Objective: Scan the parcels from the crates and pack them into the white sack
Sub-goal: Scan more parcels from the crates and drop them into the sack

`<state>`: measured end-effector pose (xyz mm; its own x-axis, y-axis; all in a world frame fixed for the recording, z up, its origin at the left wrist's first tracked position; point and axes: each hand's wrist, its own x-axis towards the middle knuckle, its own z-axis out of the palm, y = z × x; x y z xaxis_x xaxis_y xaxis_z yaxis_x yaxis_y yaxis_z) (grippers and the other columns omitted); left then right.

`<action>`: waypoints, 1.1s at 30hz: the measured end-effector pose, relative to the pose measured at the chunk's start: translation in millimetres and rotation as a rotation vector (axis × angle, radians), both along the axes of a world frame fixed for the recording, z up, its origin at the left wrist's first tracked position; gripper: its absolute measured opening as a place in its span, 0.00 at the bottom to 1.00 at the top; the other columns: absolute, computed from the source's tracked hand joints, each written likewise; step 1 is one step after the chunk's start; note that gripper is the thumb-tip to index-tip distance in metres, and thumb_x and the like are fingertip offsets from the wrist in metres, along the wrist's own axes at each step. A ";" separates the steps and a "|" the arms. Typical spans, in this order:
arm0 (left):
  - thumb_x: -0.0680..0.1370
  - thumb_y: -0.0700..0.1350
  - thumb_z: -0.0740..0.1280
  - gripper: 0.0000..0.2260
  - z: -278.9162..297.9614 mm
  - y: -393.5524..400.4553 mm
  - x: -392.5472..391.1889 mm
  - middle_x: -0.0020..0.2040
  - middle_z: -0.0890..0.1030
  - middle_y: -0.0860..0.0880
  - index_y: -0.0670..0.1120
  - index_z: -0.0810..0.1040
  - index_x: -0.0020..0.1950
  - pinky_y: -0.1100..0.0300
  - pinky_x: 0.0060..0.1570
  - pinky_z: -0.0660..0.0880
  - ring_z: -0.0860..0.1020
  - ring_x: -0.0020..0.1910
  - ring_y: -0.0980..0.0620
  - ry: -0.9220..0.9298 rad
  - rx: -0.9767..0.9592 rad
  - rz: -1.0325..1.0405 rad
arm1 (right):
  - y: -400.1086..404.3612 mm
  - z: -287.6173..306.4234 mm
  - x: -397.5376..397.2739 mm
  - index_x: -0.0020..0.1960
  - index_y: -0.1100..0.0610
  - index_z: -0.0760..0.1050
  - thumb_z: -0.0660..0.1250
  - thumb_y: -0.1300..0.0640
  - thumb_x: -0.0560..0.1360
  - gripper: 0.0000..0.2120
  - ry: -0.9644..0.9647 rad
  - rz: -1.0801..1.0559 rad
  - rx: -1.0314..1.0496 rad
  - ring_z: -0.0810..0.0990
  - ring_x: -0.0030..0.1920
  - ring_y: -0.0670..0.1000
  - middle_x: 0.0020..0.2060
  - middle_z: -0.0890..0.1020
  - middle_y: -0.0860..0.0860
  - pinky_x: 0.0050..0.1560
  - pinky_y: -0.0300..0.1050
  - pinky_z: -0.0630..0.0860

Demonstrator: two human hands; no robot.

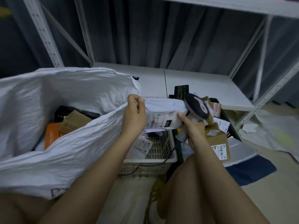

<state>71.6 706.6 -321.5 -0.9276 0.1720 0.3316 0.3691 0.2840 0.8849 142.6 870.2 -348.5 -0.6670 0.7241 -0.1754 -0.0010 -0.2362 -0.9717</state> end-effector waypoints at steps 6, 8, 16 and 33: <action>0.82 0.52 0.55 0.09 51.3 -40.1 -10.8 0.46 0.79 0.52 0.50 0.68 0.57 0.50 0.50 0.76 0.78 0.49 0.48 -0.066 0.011 -0.003 | -22.6 37.5 4.6 0.65 0.60 0.73 0.78 0.61 0.68 0.28 0.083 0.018 0.094 0.77 0.60 0.51 0.59 0.79 0.51 0.64 0.51 0.74; 0.82 0.51 0.55 0.10 61.5 -52.3 -9.7 0.52 0.79 0.53 0.51 0.69 0.61 0.51 0.54 0.75 0.78 0.54 0.50 -0.146 0.061 -0.135 | -33.5 43.8 0.7 0.63 0.58 0.73 0.78 0.60 0.67 0.27 0.093 -0.004 0.075 0.77 0.60 0.52 0.59 0.78 0.51 0.64 0.51 0.74; 0.81 0.48 0.60 0.28 70.4 -102.7 2.9 0.65 0.70 0.61 0.62 0.50 0.76 0.69 0.41 0.75 0.76 0.50 0.65 -0.357 0.089 -0.487 | -74.5 47.0 -20.7 0.64 0.63 0.73 0.78 0.61 0.67 0.29 0.073 0.075 -0.089 0.83 0.52 0.55 0.56 0.82 0.58 0.54 0.55 0.81; 0.70 0.39 0.75 0.13 76.5 -126.3 -15.6 0.53 0.81 0.49 0.50 0.80 0.53 0.61 0.51 0.77 0.79 0.52 0.52 -0.196 -0.198 -0.483 | -98.6 83.6 -12.7 0.58 0.60 0.79 0.77 0.65 0.67 0.20 0.086 0.705 0.272 0.84 0.53 0.56 0.50 0.85 0.56 0.54 0.52 0.81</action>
<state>56.0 580.3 -245.0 -0.7687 0.6347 0.0792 0.3327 0.2911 0.8970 129.9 771.6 -264.9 -0.9911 0.1313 0.0220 -0.0171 0.0386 -0.9991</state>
